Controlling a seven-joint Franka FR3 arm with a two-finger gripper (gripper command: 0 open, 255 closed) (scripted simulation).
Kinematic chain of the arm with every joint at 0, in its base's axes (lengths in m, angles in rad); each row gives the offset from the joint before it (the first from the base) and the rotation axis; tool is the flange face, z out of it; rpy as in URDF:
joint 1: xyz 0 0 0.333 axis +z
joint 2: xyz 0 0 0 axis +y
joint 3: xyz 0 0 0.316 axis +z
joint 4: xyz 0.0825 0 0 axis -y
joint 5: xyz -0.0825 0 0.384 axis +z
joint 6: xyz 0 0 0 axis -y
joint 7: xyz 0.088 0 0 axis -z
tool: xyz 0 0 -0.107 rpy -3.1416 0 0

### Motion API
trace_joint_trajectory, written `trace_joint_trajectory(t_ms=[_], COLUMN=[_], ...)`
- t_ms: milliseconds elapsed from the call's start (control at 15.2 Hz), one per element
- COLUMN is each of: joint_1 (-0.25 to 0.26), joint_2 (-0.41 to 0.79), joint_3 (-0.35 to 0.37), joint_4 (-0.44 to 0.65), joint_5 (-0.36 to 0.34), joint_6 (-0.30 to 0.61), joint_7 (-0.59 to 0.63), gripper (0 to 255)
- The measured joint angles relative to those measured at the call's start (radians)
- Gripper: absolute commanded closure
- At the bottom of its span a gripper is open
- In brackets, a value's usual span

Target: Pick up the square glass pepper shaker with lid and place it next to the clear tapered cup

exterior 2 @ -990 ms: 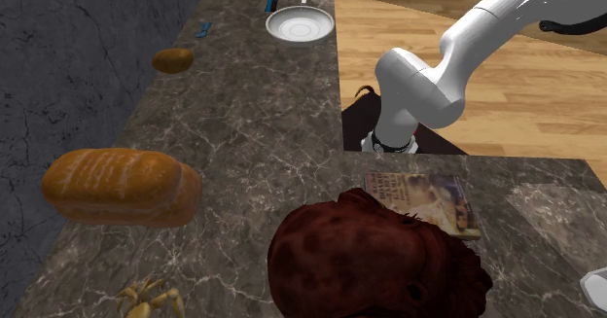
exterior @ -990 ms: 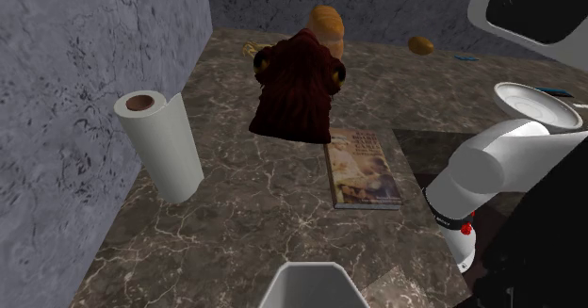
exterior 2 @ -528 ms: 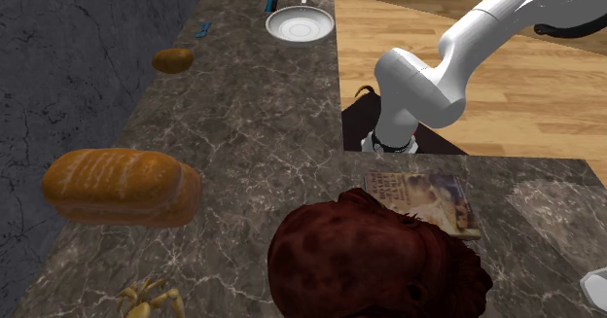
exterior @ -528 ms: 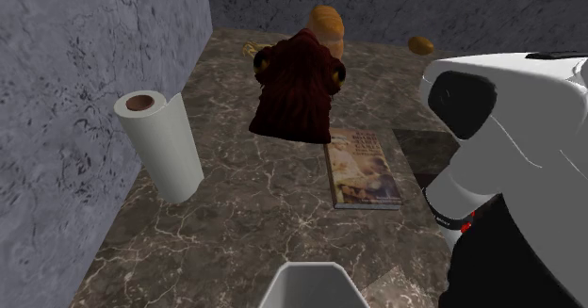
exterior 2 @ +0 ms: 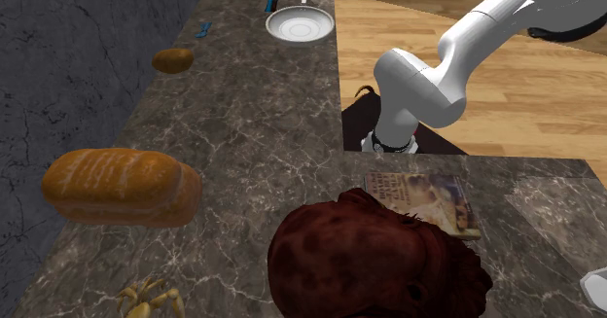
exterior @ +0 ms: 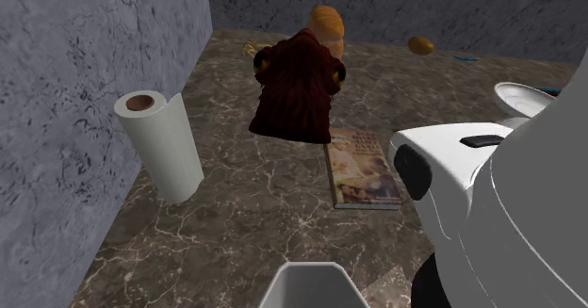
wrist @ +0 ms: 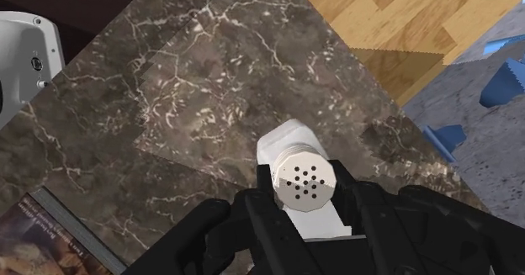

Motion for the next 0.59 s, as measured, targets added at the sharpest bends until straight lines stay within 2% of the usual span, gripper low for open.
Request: trace_joint_trajectory(t_ms=[594], joint_1=[0.023], joint_2=[-0.05], joint_3=[0.055], joint_4=[-0.107], joint_5=[0.051], joint_6=[0.075], joint_7=[-0.029], gripper=[255])
